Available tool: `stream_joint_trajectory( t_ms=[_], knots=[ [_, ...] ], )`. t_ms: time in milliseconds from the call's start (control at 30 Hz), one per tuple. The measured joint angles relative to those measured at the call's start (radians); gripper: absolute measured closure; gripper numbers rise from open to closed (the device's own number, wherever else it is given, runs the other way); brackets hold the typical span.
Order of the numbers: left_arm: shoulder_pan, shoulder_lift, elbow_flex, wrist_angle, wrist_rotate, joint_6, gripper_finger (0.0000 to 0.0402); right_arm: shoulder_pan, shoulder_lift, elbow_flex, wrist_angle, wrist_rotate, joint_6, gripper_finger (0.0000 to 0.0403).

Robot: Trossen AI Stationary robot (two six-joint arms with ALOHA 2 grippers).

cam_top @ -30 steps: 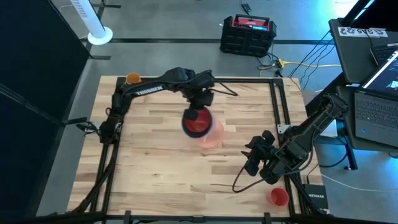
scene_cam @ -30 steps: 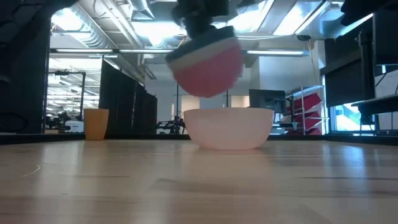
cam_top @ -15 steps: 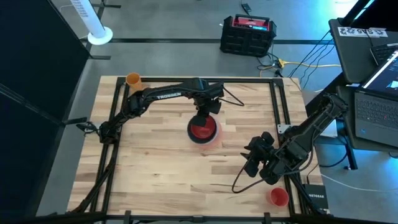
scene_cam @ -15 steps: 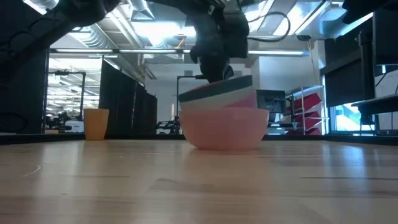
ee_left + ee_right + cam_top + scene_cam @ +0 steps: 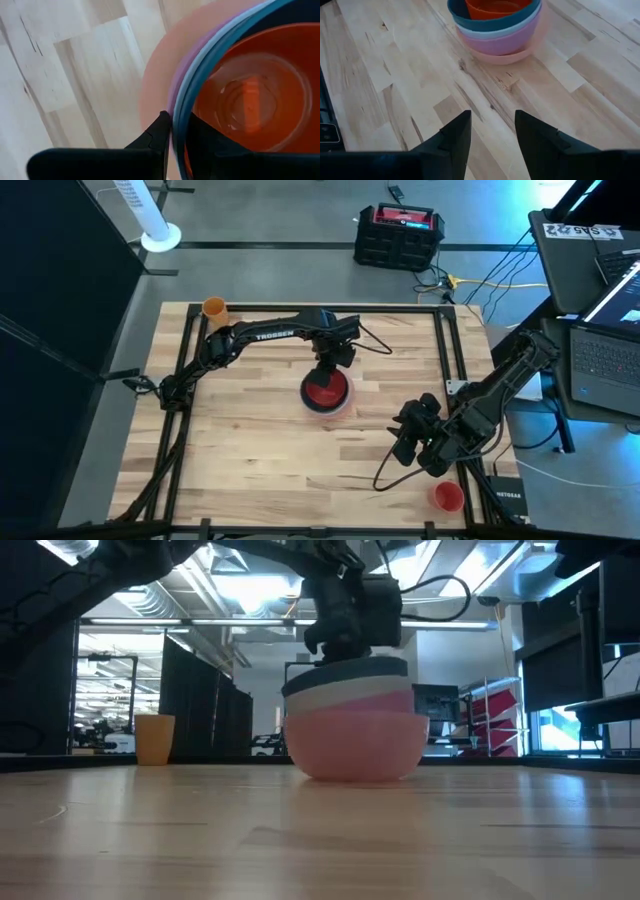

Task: Nest bowls inside each other
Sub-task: Stack the stacked bowls on top of the light pink bowl, then move the yellow cup to the center of the table

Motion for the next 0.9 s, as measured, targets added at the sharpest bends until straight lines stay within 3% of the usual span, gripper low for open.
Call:
stream_joint_trajectory(
  t_ms=[400,667,800,900],
  knots=[
    [0.003,0.000,-0.014,0.020,-0.003,-0.037,0.0271,0.000,0.002,-0.004,-0.003,0.000,-0.001,0.0262],
    [0.000,-0.008,0.102,-0.181,-0.008,-0.052,0.0255,0.000,0.002,-0.005,-0.023,0.002,-0.012,0.0262],
    [0.011,-0.097,0.087,-0.164,-0.026,-0.095,0.0259,-0.001,0.002,-0.013,-0.025,0.016,-0.024,0.0262],
    [0.080,-0.157,0.066,-0.196,-0.084,-0.149,0.0259,-0.001,0.002,-0.025,-0.017,0.018,-0.022,0.0262]
  ],
)
